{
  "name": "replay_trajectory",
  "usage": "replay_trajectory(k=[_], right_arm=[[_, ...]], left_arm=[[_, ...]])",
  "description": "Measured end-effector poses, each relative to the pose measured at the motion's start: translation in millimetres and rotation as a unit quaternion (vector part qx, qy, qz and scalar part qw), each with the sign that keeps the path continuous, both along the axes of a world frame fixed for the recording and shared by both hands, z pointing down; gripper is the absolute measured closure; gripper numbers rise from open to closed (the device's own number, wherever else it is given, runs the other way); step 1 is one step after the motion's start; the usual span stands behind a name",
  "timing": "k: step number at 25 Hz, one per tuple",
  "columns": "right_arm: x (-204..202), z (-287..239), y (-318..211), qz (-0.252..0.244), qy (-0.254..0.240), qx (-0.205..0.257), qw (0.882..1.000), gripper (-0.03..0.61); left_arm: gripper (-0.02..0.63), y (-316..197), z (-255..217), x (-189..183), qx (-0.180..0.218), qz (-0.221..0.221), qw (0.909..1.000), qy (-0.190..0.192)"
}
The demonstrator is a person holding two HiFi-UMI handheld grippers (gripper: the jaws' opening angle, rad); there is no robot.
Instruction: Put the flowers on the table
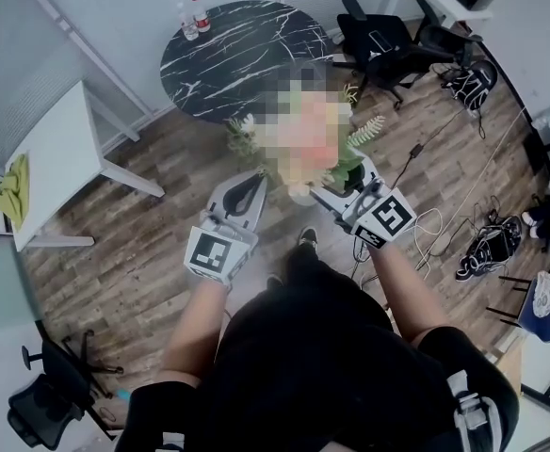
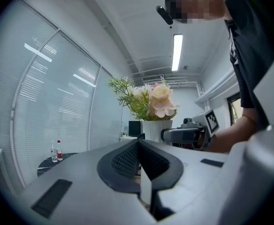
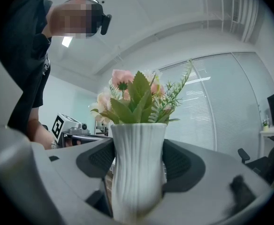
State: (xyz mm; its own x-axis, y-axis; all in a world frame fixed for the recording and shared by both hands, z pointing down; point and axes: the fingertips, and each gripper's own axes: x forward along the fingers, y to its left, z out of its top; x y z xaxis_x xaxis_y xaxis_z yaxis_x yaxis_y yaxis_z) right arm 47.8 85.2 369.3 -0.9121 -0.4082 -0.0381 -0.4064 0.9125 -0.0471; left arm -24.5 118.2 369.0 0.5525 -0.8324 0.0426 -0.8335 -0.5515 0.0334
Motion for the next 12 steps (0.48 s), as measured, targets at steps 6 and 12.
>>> replay_trajectory(k=[6, 12], right_arm=[[8.7, 2.6, -45.7, -0.01, -0.002, -0.003, 1.0, 0.25], [18.1, 4.3, -89.2, -0.021, -0.004, -0.005, 1.0, 0.25]], left_arm=[[0.601, -43.9, 1.4, 9.7, -0.003, -0.011, 0.9999, -0.004], [0.601, -85.9, 1.3, 20.4, -0.005, -0.021, 0.9997, -0.006]])
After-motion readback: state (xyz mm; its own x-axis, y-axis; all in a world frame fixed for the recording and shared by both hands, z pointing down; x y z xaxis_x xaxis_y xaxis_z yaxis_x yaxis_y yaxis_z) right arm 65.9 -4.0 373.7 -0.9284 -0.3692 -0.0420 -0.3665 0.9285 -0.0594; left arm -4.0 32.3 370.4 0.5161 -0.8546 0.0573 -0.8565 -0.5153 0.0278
